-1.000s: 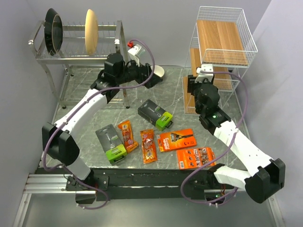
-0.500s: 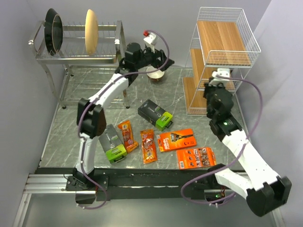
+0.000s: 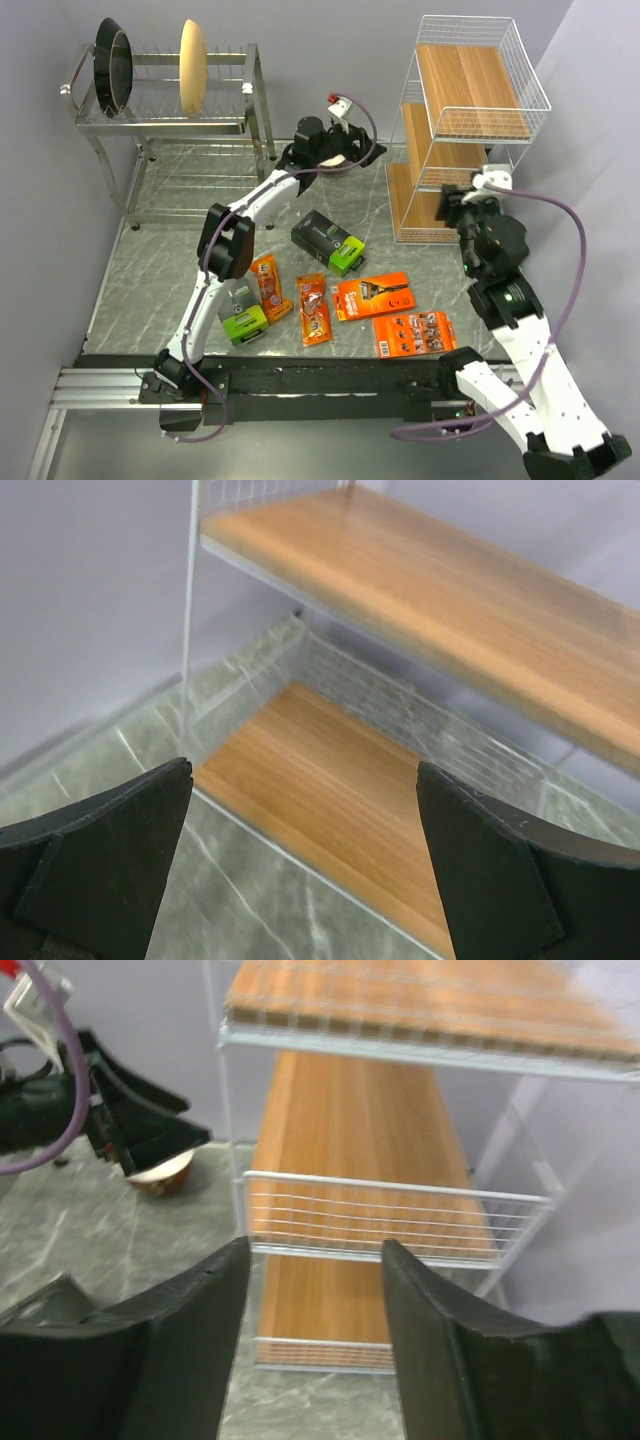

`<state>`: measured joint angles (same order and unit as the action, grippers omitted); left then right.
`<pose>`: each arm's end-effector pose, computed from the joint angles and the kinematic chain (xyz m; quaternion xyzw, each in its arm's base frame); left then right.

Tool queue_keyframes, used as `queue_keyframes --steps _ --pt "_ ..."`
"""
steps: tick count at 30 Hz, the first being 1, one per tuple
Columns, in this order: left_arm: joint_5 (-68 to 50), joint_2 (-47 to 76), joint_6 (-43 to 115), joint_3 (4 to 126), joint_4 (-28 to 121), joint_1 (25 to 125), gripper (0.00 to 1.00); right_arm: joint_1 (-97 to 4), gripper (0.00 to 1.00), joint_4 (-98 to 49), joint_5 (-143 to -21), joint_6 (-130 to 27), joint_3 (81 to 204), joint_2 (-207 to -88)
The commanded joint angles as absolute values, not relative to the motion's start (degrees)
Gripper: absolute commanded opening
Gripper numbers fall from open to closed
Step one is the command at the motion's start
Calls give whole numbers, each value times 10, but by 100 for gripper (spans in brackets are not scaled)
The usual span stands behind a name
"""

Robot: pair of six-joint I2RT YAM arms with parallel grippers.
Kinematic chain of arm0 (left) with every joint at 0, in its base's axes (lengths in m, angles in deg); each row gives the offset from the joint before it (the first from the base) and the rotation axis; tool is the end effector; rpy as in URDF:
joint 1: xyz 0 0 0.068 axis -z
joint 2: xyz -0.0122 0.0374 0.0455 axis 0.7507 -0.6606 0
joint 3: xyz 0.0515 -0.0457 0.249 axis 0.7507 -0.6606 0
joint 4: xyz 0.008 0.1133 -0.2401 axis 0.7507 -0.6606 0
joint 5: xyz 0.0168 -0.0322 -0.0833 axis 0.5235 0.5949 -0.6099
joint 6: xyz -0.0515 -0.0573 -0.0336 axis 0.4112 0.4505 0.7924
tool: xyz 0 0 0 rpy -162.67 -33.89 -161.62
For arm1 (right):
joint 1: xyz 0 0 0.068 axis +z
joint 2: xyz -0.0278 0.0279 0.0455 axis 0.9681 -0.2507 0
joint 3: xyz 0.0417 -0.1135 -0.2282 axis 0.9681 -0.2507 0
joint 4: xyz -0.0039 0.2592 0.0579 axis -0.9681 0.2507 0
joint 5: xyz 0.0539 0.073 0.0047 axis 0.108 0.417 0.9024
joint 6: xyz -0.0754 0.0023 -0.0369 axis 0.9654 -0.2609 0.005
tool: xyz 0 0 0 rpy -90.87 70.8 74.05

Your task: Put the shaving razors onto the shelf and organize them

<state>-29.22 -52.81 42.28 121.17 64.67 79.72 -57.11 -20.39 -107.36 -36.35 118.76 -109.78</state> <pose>0.5066 -0.3464 0.2727 0.2582 0.6258 -0.4465 0.5851 0.2163 0.0478 0.3902 -0.0446 0.6827 -0.0437 0.7280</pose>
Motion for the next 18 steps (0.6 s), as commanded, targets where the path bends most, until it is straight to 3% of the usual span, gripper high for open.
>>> queue_keyframes --steps 1,8,18 --pt "-321 -455 479 1134 714 779 99 -573 68 -266 -1038 -361 1220 -1185" --pt "-349 -331 529 943 762 752 100 -561 67 -350 -1053 -360 1235 -1253" --pt "-361 -271 546 854 759 745 99 -531 63 -437 -1138 -338 1249 -1307"
